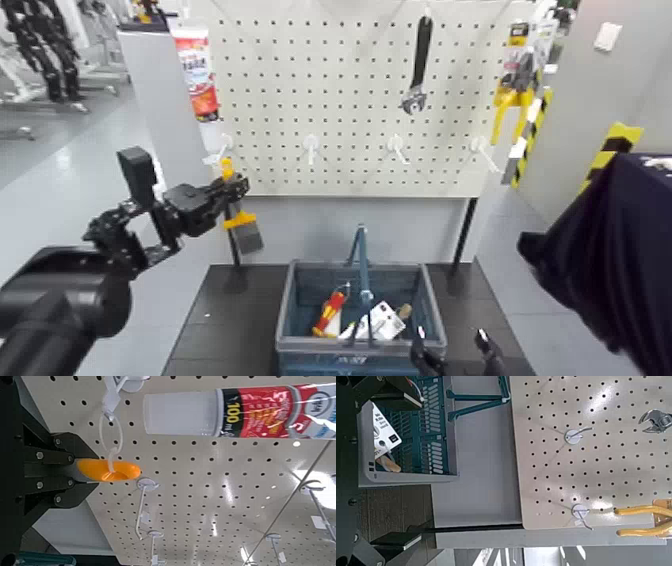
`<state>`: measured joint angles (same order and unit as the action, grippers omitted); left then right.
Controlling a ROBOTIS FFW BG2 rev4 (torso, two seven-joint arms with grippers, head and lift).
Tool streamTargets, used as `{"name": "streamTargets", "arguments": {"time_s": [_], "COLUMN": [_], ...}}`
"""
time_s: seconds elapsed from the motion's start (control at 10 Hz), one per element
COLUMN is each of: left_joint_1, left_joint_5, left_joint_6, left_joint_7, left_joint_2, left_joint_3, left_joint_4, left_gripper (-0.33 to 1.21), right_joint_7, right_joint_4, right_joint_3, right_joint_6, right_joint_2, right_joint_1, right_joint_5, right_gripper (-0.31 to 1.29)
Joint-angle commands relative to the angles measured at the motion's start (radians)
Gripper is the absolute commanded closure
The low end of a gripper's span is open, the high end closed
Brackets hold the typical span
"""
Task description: Put the yellow paint brush into the crate.
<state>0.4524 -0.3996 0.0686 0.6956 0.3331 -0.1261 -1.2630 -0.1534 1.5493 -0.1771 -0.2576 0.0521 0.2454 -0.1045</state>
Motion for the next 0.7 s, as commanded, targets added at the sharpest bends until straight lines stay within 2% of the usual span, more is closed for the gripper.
{"name": "streamTargets", "arguments": {"time_s": [0.1,0.4,0.7], "left_joint_1": [-0.035,-0.057,-0.066], "left_joint_5": [-0.005,-0.076,-0.2], "left_joint_6": [0.026,0.057,0.017], "left_joint_7": [-0.007,-0.034,-0.051], "left_joint_2": [-0.006,-0.019,-0.034], "left_joint_3": [0.019,0.008,-0.033], "left_joint_4": [-0.087,-0.139,-0.105], "left_gripper": [1.2,1.2,1.2], "right_joint_7": [0.0,0.0,0.0], "right_joint_4": [0.0,0.0,0.0], "right_joint_3": [-0.001,-0.001,-0.002], "right_joint_6": [0.003,0.004,0.003], "right_joint_2": [0.0,-0.002,-0.002], "right_joint_1": [0.0,0.0,0.0], "right_joint_5": [0.0,0.0,-0.001], "right_gripper": [0.15,0.15,0.15]}}
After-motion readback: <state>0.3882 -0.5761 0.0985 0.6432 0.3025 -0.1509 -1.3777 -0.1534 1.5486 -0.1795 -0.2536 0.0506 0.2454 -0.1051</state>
